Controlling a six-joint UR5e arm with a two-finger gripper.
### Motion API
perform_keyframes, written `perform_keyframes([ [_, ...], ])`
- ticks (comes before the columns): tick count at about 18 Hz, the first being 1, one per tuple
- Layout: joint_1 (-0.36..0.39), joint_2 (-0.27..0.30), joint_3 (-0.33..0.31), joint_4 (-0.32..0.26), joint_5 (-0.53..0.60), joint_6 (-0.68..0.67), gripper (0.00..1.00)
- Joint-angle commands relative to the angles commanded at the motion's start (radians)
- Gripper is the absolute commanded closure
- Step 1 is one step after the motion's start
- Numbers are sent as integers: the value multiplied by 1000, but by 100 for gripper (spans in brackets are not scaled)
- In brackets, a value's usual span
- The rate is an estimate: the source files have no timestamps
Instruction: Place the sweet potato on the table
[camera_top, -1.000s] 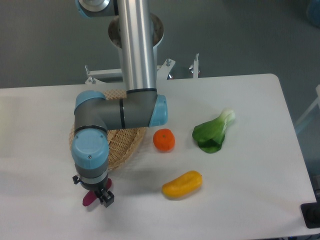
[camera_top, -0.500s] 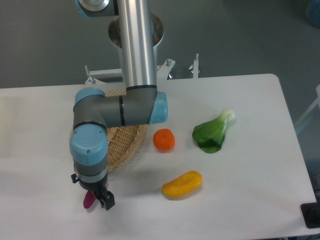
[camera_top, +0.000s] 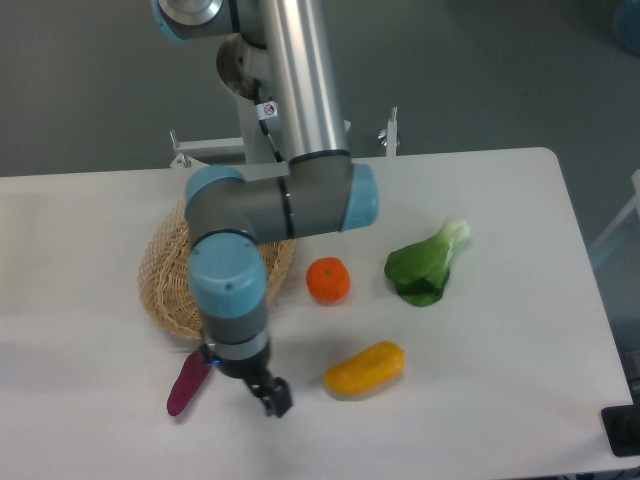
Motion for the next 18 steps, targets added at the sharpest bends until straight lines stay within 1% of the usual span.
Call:
perform_keyframes([
  [4, 84, 15, 0, -5, -3, 69, 0],
  [13, 239, 29, 2, -12, -2, 302, 0],
  [15, 265, 26, 2, -12, -2, 368, 0],
  [18, 302, 26, 2, -12, -8, 417, 0],
])
